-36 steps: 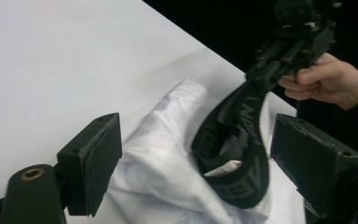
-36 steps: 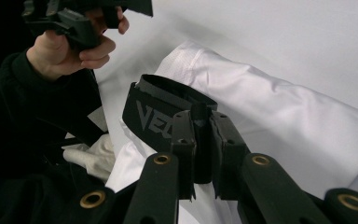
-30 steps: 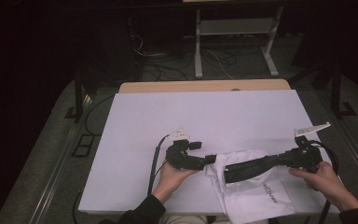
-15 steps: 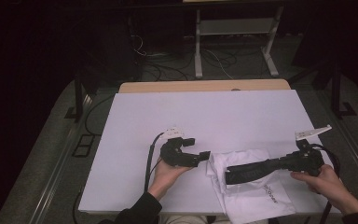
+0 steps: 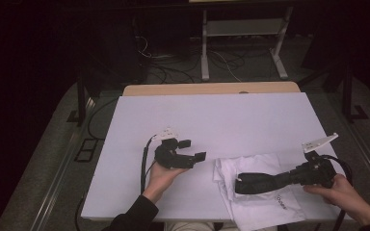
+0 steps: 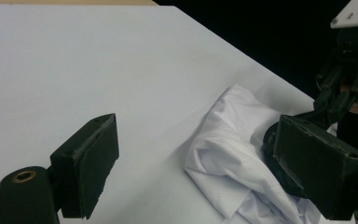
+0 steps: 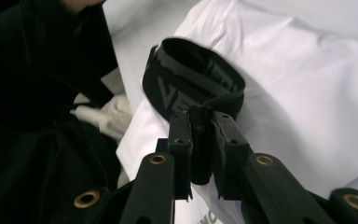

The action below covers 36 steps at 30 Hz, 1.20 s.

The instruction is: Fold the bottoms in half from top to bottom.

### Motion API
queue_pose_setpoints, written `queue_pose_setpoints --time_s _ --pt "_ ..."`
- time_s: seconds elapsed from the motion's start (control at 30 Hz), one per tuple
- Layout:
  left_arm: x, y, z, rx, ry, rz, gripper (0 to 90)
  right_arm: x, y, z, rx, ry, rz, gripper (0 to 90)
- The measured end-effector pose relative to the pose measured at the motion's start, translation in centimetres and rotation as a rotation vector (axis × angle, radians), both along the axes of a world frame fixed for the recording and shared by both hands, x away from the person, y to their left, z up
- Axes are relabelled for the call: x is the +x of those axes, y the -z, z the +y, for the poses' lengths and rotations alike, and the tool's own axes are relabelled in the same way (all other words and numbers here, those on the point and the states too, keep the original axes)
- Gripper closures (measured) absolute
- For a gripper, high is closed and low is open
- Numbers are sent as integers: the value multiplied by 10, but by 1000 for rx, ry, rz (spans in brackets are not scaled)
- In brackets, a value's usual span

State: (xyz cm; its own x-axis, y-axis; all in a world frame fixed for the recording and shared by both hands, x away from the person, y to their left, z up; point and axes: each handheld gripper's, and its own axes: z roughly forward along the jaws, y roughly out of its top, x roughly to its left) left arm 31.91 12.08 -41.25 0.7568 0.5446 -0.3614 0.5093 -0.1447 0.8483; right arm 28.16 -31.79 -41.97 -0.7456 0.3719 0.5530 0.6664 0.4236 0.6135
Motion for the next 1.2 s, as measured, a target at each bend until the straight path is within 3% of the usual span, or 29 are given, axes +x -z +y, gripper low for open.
queue_pose_setpoints --time_s 0.33,0.6,0.77,1.0,1.2 --pt "1 7 7 -45 -15 17 127 -12 7 9 -58 -136 16 734" --pt "1 12 1 -13 10 29 127 -23 15 10 -118 -205 38 731" --pt "0 14 0 -17 15 31 126 -25 19 7 -142 -205 42 717" --pt "0 14 1 -22 9 29 127 -25 12 8 -143 -182 35 504" --pt "0 14 2 -17 6 20 126 -17 4 9 -116 -144 29 391"
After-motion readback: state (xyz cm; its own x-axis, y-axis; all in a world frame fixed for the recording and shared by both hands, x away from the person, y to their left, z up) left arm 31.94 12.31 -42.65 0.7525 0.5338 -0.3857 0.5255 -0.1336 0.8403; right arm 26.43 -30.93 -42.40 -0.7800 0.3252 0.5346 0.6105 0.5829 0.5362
